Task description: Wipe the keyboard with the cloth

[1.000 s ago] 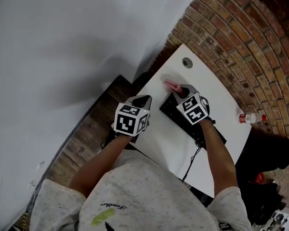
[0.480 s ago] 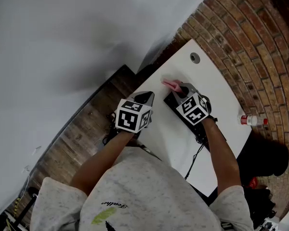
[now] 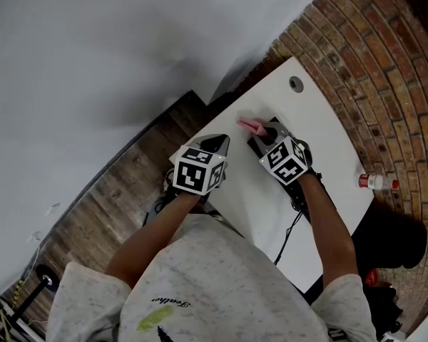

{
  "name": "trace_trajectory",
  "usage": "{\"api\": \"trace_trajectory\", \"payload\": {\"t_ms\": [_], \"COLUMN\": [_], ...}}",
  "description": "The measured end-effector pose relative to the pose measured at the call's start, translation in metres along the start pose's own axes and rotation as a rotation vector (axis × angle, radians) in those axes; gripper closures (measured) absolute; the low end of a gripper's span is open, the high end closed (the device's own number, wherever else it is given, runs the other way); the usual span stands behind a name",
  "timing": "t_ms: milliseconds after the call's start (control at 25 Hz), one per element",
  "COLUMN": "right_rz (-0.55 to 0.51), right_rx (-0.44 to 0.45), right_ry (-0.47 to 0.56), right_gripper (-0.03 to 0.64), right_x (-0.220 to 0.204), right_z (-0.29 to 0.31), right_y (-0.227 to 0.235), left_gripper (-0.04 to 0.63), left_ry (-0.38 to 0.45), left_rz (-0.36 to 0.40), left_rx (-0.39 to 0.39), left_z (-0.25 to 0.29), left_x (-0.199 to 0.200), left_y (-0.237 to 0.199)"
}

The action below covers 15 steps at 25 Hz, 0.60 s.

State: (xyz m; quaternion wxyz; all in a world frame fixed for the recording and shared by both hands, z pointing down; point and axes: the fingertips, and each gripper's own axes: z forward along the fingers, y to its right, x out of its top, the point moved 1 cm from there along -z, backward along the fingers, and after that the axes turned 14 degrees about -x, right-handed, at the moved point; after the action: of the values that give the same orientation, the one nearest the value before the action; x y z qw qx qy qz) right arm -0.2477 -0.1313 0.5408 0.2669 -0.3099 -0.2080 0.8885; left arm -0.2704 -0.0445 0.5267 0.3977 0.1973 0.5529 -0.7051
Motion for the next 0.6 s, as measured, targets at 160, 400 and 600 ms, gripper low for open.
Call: {"api": "trace_trajectory", "payload": {"t_ms": [160,400,600], "right_rz": [-0.016,-0.021,-0.032], "right_rx": [0.023,0.064,0.083], "right_ry": [0.023,0.051,0.081], "right_gripper": [0.592,0.592,0.592], "right_x": [0.003,0.008,0.010], "right_z": [-0.003,-0.008,-0.015], "right_y": [-0.011,-0.026,-0.034], "left_gripper": [0.604,0.604,0.604], "left_ry": [0.009,0.026,0.036], "left_rz": [-0.008,-0.019,-0.023], "left_rx": [0.021,0.050,0.071], "left_z": [-0.005,-0.011,-0.012], "left_x": [-0.005,-0.013,-0.021], "left_y": [0.001,0.004,0.013]}}
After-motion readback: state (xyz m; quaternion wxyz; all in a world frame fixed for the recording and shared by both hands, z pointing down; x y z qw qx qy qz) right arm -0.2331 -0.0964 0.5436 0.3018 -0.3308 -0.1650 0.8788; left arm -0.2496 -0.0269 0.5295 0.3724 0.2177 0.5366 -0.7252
